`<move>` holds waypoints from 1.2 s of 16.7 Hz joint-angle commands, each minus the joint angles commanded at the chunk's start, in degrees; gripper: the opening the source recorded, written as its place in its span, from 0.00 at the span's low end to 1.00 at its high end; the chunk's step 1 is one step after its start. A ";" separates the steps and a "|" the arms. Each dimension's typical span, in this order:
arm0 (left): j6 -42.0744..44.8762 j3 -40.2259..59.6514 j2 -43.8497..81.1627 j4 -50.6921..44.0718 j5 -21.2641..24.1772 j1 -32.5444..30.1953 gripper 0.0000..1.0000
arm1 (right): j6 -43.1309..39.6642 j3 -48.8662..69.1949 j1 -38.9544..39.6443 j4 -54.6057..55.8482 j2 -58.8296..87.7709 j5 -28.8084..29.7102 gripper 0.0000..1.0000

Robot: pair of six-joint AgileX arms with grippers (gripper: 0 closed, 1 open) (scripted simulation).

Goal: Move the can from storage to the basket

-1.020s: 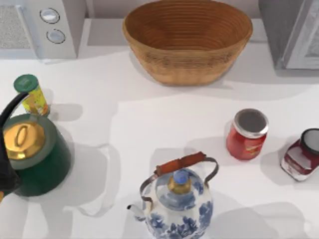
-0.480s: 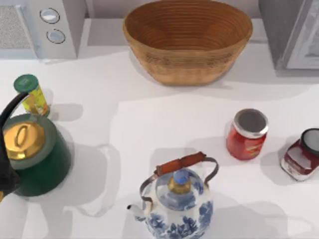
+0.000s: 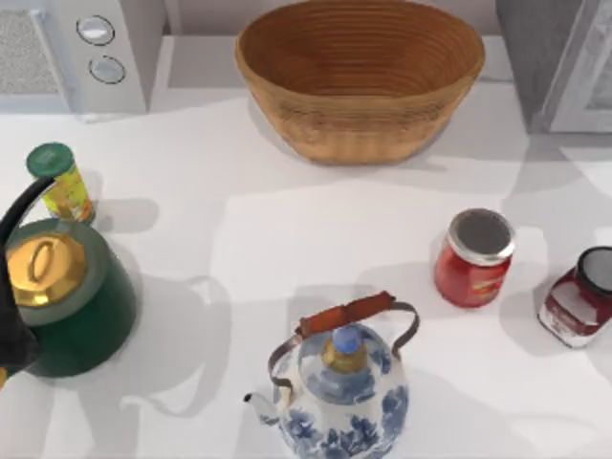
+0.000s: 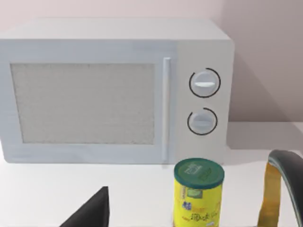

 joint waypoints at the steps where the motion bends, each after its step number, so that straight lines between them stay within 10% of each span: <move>1: 0.00 0.00 0.00 0.00 0.00 0.00 1.00 | 0.05 4.33 1.83 1.81 6.21 1.78 0.00; 11: 0.00 0.00 0.00 0.00 0.00 0.00 1.00 | 0.76 41.22 17.76 17.47 60.15 17.81 0.00; 20: 0.00 0.00 0.00 0.00 0.00 0.00 1.00 | 0.89 48.49 20.83 20.46 70.49 21.19 0.00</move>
